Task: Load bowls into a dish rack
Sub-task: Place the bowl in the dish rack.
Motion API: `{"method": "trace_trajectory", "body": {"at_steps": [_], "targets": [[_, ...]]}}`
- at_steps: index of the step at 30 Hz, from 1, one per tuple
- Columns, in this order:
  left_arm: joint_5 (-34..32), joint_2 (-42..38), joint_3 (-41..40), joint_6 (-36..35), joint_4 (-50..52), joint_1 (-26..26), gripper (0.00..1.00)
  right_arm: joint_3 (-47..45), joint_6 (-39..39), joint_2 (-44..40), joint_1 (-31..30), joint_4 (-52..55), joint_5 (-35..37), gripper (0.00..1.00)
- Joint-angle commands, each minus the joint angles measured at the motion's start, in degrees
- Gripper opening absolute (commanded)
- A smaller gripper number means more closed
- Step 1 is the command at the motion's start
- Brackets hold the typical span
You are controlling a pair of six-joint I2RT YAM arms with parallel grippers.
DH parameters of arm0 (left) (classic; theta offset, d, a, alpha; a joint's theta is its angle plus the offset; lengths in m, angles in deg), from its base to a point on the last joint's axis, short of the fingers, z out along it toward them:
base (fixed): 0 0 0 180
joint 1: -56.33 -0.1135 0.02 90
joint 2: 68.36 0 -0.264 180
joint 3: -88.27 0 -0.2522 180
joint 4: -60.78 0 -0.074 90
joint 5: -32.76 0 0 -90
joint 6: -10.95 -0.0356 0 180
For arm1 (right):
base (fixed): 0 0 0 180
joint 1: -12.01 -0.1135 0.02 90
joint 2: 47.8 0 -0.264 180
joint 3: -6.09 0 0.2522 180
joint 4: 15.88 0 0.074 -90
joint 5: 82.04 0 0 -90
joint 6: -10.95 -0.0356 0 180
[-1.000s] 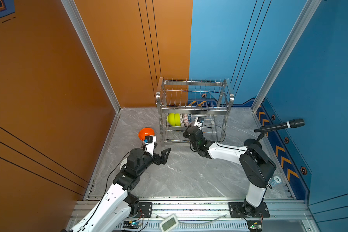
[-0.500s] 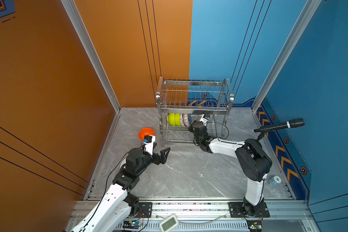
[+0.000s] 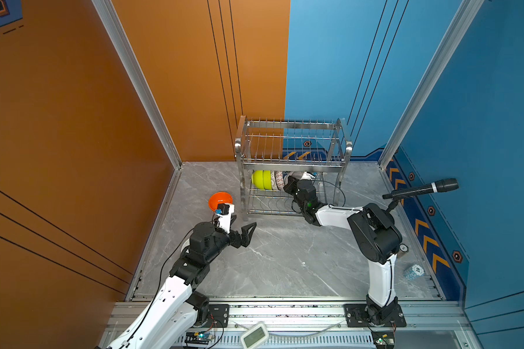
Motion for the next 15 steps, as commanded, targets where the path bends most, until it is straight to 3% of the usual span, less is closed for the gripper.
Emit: {"method": "trace_trajectory", "body": {"at_steps": [1,15], "targets": [[1.7,-0.6,0.1,-1.2,0.1,-0.7,0.98,1.3,-2.1,0.9,1.3,-8.8,-6.5,0.00],[3.9,-0.2,0.2,-1.5,-0.1,-1.2,0.98,4.0,-10.0,7.0,6.3,-15.6,-18.9,0.00]]}}
